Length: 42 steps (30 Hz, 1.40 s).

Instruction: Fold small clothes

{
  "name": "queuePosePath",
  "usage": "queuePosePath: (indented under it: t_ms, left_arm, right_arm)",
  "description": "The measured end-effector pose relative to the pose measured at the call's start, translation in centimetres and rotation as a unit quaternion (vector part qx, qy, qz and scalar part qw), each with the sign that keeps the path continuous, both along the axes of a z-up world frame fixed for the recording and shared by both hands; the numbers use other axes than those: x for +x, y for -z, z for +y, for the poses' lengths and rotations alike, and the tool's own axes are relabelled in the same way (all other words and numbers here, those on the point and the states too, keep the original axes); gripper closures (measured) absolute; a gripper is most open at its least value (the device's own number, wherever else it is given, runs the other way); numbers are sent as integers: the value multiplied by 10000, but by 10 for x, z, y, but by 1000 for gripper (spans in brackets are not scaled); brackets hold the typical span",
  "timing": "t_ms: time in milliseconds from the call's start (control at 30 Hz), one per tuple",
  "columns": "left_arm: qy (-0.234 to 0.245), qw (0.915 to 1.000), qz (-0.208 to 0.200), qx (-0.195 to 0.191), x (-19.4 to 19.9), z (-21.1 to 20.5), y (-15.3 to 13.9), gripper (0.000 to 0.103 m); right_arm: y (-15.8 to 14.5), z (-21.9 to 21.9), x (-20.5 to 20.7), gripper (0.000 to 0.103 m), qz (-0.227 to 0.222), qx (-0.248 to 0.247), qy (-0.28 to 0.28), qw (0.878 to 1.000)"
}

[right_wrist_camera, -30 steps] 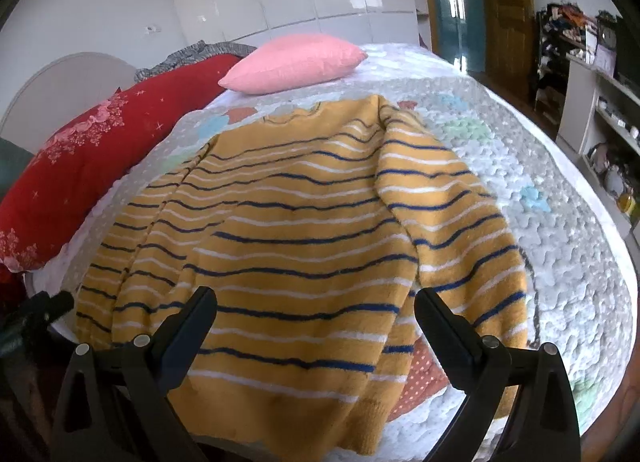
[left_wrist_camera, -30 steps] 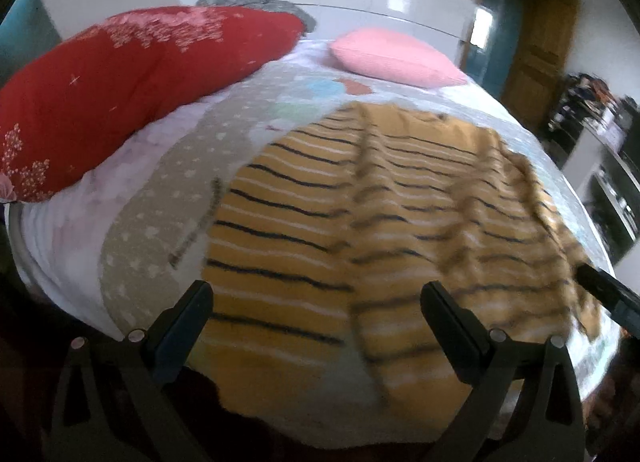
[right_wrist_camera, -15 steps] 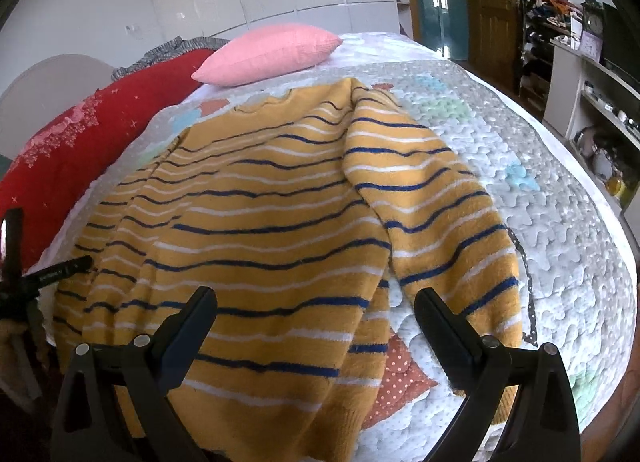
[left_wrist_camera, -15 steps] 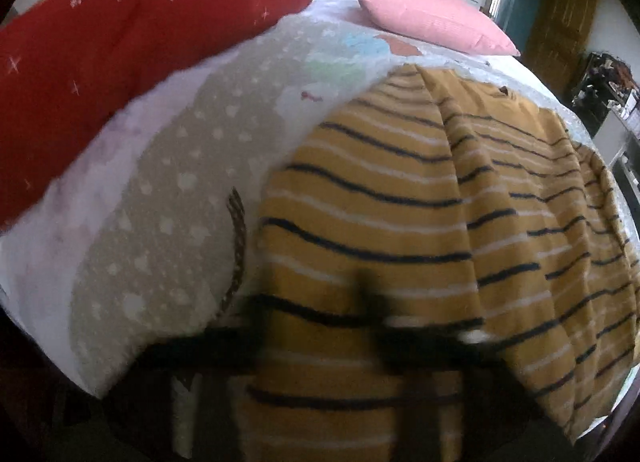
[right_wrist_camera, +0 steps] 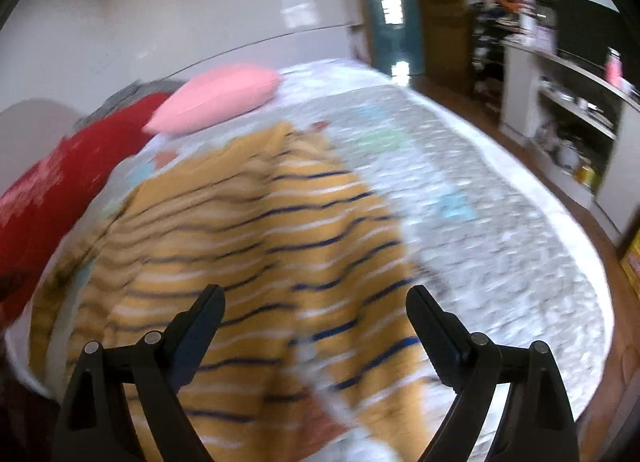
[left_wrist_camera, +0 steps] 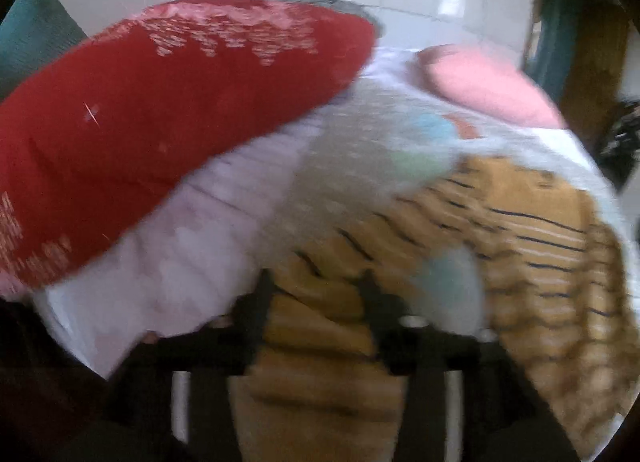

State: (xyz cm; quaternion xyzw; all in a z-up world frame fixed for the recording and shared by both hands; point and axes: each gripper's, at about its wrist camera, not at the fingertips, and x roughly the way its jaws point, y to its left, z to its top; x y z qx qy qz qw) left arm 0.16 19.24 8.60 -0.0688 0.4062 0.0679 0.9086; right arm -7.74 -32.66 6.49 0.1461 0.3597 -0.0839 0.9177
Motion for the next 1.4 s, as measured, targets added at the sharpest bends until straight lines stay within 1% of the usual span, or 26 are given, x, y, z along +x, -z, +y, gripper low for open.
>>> queuePosePath:
  t_ms: [100, 167, 267, 333, 367, 400, 433, 467, 500, 533, 567, 600, 667, 733, 800, 833, 900, 967, 1000, 1067, 1100, 1167, 1233, 1300, 1333, 1400]
  left_arm:
    - [597, 9963, -6, -617, -29, -33, 7, 38]
    - [1048, 9893, 133, -1003, -48, -59, 20, 32]
    - [1740, 9695, 566, -1630, -67, -102, 48, 31]
    - [2108, 9580, 737, -1801, -76, -130, 62, 31]
    - [2167, 9575, 778, -1739, -79, -141, 65, 31]
    - [2182, 9600, 796, -1562, -82, -153, 67, 31]
    - [2194, 9623, 806, -1392, -83, -161, 67, 31]
    - [2189, 9655, 832, -1142, -83, -170, 67, 47]
    - [2134, 9694, 882, -836, -81, -175, 66, 67]
    - [2083, 9711, 967, -646, -78, -176, 64, 89]
    - [2047, 9711, 1008, -707, -76, -171, 62, 89]
    - [1942, 9729, 989, -777, -75, -164, 55, 89]
    - [1757, 9792, 848, -555, -73, -150, 36, 89]
    - [1708, 9815, 731, -459, -74, -144, 22, 89]
    - [1763, 9812, 683, -381, -79, -140, 13, 88]
    - [1832, 9798, 734, -314, -81, -143, 13, 85]
    - [1892, 9784, 825, -154, -88, -149, 19, 79]
    - [1954, 9765, 909, -5, -93, -156, 28, 69]
    - [1994, 9756, 925, 1, -97, -156, 32, 68]
    - [2006, 9755, 891, -156, -104, -149, 34, 65]
    - [1951, 9768, 831, -293, -106, -142, 32, 63]
    - [1806, 9802, 653, -473, -111, -133, 25, 50]
    - [1620, 9835, 465, -660, -111, -121, 17, 44]
    - [1490, 9845, 353, -857, -109, -113, 10, 41]
    - [1472, 9843, 342, -907, -110, -112, 9, 41]
    - [1461, 9841, 359, -944, -108, -114, 10, 40]
  right_arm:
    - [9, -31, 2, 8, 98, 61, 418, 9991]
    - [17, -46, 3, 8, 137, 158, 568, 9982]
    - [33, -57, 8, 8, 289, 531, 517, 9968]
    - [42, -56, 13, 9, 361, 799, 288, 9957]
    - [44, -53, 12, 18, 362, 877, 171, 9953]
    - [46, -50, 13, 38, 374, 945, 48, 9948]
    - [49, -46, 15, 52, 441, 983, -103, 9941]
    - [50, -43, 17, 80, 516, 998, -193, 9935]
    - [52, -44, 20, 91, 583, 1086, -297, 9919]
    - [53, -47, 21, 91, 568, 1215, -350, 9903]
    - [52, -51, 21, 93, 542, 1333, -365, 9889]
    - [49, -58, 20, 94, 487, 1379, -324, 9887]
    - [39, -72, 14, 94, 366, 1171, -126, 9924]
    - [26, -93, 6, 94, 251, 874, 256, 9955]
    - [19, -112, 0, 94, 232, 619, 668, 9956]
    - [18, -123, -1, 92, 276, 452, 964, 9939]
    - [20, -141, -5, 87, 404, 391, 1394, 9886]
    - [20, -153, -16, 70, 320, 596, 1643, 9841]
    - [20, -156, -23, 64, 210, 701, 1724, 9823]
    - [18, -159, -39, 59, -57, 999, 1731, 9798]
    - [17, -157, -44, 59, -175, 1175, 1663, 9789]
    - [19, -156, -50, 59, -407, 1697, 1364, 9752]
    - [26, -147, -53, 58, -542, 2258, 1006, 9674]
    - [39, -137, -49, 55, -543, 2770, 706, 9567]
    - [50, -128, -47, 55, -500, 3106, 551, 9476]
    - [65, -115, -44, 55, -412, 3425, 391, 9378]
